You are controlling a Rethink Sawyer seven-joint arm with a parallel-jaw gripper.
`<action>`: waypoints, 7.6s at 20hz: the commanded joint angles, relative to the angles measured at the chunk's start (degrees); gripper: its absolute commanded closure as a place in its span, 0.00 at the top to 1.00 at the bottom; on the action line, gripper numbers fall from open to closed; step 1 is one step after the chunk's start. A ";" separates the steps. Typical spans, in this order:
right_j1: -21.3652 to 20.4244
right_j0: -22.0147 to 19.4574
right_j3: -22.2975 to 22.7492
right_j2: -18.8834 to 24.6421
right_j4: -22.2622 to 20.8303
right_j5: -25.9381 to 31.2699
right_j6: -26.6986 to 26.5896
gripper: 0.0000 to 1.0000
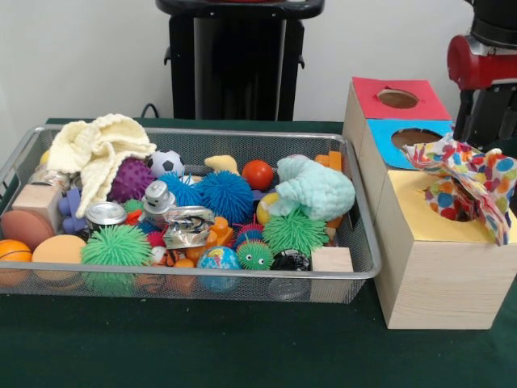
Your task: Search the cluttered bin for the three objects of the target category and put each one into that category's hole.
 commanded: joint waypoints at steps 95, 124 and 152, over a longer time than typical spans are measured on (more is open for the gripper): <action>6.34 -1.95 0.71 1.84 -1.14 -7.60 11.00 0.00; 31.97 -1.58 -7.03 1.75 0.59 -27.31 13.64 0.00; 26.51 -6.95 -0.67 8.92 0.85 -29.40 10.07 1.00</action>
